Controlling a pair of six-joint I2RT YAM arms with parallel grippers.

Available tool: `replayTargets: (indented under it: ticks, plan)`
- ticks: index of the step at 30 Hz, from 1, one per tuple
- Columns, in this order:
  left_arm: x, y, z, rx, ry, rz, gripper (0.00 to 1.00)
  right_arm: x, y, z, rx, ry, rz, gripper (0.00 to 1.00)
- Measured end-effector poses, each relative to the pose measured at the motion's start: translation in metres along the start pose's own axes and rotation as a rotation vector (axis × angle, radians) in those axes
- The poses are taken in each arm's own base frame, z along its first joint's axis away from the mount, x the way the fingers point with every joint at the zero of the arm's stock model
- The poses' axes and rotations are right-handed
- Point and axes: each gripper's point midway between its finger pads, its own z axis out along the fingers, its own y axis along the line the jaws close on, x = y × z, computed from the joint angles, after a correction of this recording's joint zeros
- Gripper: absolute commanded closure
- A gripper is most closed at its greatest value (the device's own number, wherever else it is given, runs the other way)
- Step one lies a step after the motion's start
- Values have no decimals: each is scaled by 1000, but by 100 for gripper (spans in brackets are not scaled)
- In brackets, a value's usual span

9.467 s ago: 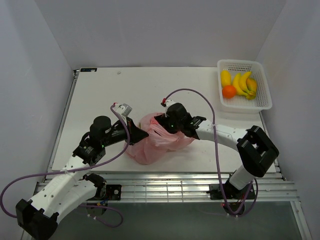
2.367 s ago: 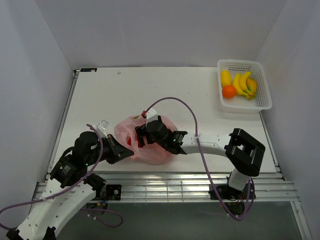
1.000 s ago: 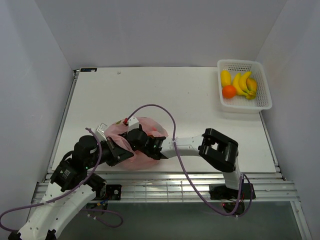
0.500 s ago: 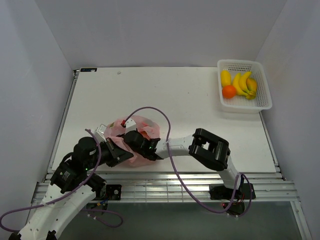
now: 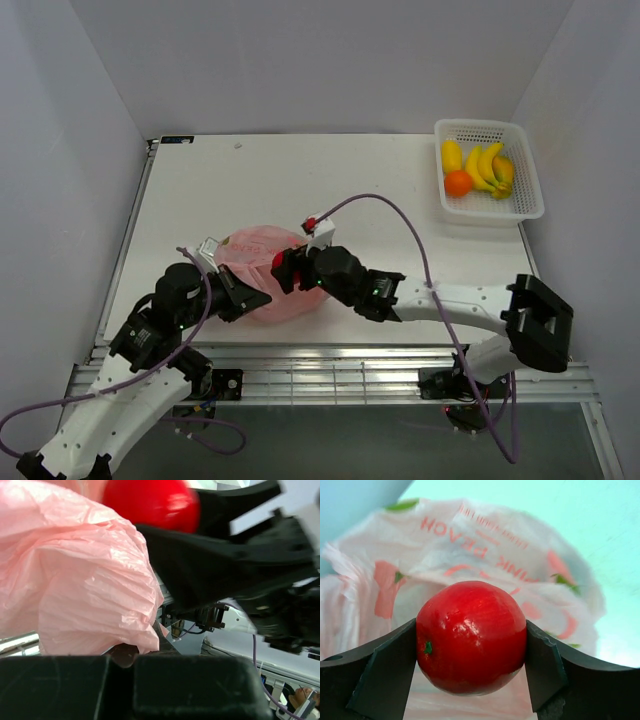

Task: Take the fake fruits out of the plastic bag
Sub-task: Take out the fake fruit from the plastic bag, then place the fake fruit in the bin.

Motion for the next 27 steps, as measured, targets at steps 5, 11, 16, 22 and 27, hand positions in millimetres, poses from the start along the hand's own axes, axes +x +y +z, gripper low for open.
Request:
replayTargets:
  ticks: [5, 11, 16, 22, 27]
  plan:
    - [-6, -9, 23, 11, 34, 37, 100, -82, -77, -33, 117, -186, 66, 71]
    - [-7, -12, 62, 4, 131, 88, 100, -163, -274, -86, 578, -372, 94, 69]
    - [-15, -28, 86, 26, 190, 145, 100, -195, -395, -120, 858, -384, 115, 56]
    - [-22, -43, 91, 71, 190, 203, 100, -182, -491, -126, 1021, -286, 182, 8]
    - [-23, -47, 84, 85, 179, 224, 100, -157, -519, -126, 1104, -173, 267, 10]
